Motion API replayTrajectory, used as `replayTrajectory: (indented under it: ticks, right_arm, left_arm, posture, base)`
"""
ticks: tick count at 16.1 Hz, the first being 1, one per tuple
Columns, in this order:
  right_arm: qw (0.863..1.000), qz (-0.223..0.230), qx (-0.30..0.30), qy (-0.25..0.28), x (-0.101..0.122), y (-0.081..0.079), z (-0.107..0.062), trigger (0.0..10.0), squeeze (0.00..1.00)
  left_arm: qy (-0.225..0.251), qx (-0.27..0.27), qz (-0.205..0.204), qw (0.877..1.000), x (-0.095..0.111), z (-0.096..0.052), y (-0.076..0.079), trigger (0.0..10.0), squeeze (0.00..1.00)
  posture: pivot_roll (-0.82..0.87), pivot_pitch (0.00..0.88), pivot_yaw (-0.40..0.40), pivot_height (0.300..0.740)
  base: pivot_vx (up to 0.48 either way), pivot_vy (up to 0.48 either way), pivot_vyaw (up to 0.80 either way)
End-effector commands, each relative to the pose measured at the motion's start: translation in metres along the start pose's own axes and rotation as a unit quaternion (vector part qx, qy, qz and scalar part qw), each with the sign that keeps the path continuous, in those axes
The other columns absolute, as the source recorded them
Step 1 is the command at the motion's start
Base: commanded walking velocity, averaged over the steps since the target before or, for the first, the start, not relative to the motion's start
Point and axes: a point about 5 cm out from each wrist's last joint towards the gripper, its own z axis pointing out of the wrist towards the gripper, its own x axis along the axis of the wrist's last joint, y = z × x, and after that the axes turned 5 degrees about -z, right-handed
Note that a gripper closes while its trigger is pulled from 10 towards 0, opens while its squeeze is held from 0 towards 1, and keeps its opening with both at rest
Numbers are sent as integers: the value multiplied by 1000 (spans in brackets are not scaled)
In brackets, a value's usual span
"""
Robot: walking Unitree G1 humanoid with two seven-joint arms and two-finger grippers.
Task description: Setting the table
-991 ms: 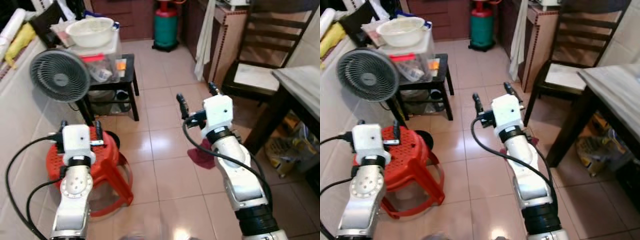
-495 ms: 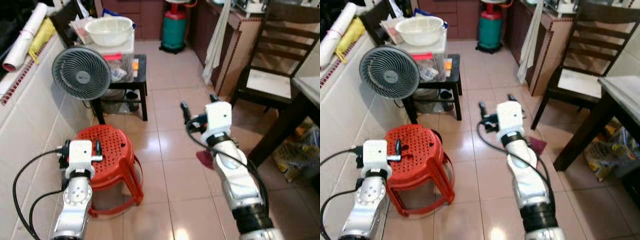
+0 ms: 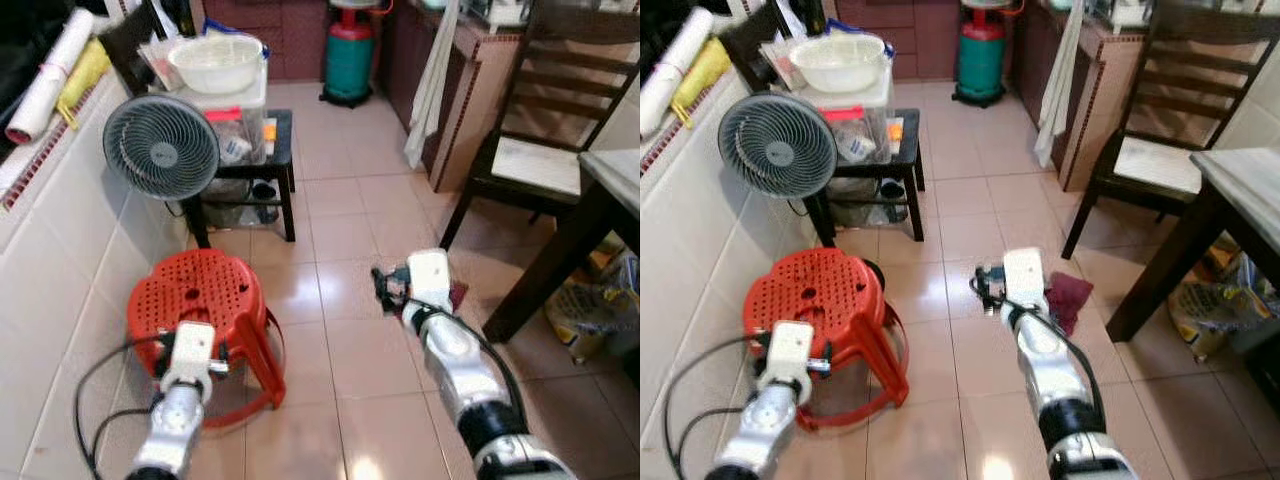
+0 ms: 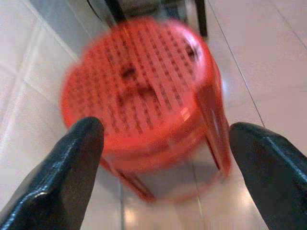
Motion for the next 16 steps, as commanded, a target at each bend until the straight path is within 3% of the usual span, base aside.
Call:
replayTrajectory:
  ticks: [1, 4, 7, 11, 12, 16]
  right_arm:
    - [998, 3, 17, -63, -30, -6, -7, 10000, 0]
    - [982, -3, 15, -187, -87, -2, -34, 10000, 0]
    - [968, -8, -11, -252, -116, 3, -54, 10000, 0]
    - [954, 36, -13, -299, -140, -2, -74, 10000, 0]
    - [950, 11, -4, -311, -144, -4, -79, 10000, 0]
    - [948, -4, 37, -315, -148, -11, -83, 10000, 0]
  left_arm:
    - [-40, -23, 7, 999, -13, -2, 7, 10000, 0]
    - [-104, -33, 37, 993, -37, -7, -1, 10000, 0]
    - [-154, -28, 41, 987, -58, -17, -15, 10000, 0]
    - [-201, -32, 30, 979, -79, -29, -21, 10000, 0]
    - [-201, -27, 29, 979, -80, -30, -22, 10000, 0]
    - [-207, -35, 59, 976, -82, -31, -22, 10000, 0]
  posture:
    - [-48, 0, -6, 740]
    - [-62, 0, 1, 740]
    - [-82, 0, 21, 740]
    - [-95, 0, 35, 740]
    - [-99, 0, 36, 740]
    - [-92, 0, 33, 740]
  base:
    - [0, 0, 0]
    - [0, 0, 0]
    - [0, 0, 0]
    - [0, 0, 0]
    - [0, 0, 0]
    - [0, 0, 200]
